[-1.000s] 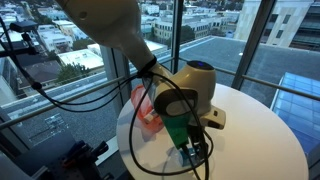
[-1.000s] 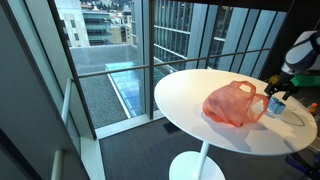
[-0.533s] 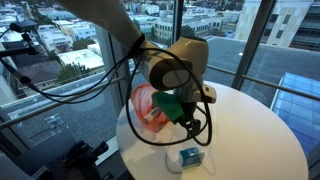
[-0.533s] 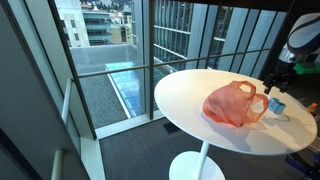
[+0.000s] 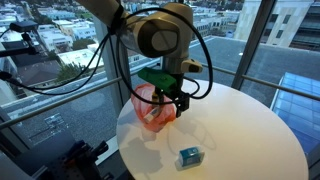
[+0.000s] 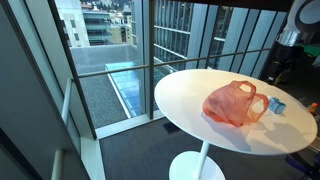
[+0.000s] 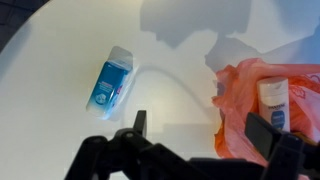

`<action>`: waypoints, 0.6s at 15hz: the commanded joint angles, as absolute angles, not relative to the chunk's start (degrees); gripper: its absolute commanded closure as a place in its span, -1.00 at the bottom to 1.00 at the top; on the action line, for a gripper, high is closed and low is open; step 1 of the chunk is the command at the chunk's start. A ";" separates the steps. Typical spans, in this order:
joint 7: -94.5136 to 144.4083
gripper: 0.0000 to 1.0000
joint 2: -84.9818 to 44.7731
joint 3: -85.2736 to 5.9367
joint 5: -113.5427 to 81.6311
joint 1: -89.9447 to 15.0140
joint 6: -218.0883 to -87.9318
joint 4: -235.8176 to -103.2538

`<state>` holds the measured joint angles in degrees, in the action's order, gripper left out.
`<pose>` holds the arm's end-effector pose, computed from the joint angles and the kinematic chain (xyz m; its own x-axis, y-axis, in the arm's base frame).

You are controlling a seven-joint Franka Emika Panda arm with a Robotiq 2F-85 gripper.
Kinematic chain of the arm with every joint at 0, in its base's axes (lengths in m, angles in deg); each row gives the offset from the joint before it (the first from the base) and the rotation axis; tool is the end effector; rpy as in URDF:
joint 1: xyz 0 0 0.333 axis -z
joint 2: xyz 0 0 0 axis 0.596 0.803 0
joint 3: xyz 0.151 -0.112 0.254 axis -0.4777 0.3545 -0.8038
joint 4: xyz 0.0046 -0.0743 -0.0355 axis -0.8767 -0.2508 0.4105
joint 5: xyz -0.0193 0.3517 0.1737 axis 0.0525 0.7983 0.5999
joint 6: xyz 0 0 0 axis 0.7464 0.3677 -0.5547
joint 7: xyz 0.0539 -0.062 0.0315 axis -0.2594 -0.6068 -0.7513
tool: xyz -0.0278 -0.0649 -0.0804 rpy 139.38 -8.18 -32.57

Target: Take the blue box out of the plastic bag and put it on the table

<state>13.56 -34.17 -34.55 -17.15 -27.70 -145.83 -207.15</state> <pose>0.4869 -0.1602 0.3332 0.9841 -0.1498 -0.0951 -0.1457 -0.9881 0.0487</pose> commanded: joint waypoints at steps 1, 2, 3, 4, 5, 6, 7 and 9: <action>12.58 -1.00 -40.51 -36.04 -19.55 -29.17 -140.47 -208.56; 12.64 -1.00 -41.82 -36.44 -19.66 -29.58 -139.36 -208.68; 12.33 -1.00 -43.36 -36.81 -19.27 -29.96 -138.06 -208.87; 12.15 -1.00 -44.94 -37.07 -18.92 -30.27 -137.28 -209.21; 12.15 -1.00 -46.19 -37.36 -18.80 -30.56 -136.34 -209.24; 12.03 -1.00 -47.45 -37.53 -18.49 -30.78 -135.66 -209.41; 12.07 -1.00 -48.50 -37.70 -18.42 -31.00 -134.86 -209.39; 11.95 -1.00 -49.99 -37.73 -17.83 -31.36 -133.76 -209.34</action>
<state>13.39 -46.44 -37.69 -18.39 -30.99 -135.46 -208.08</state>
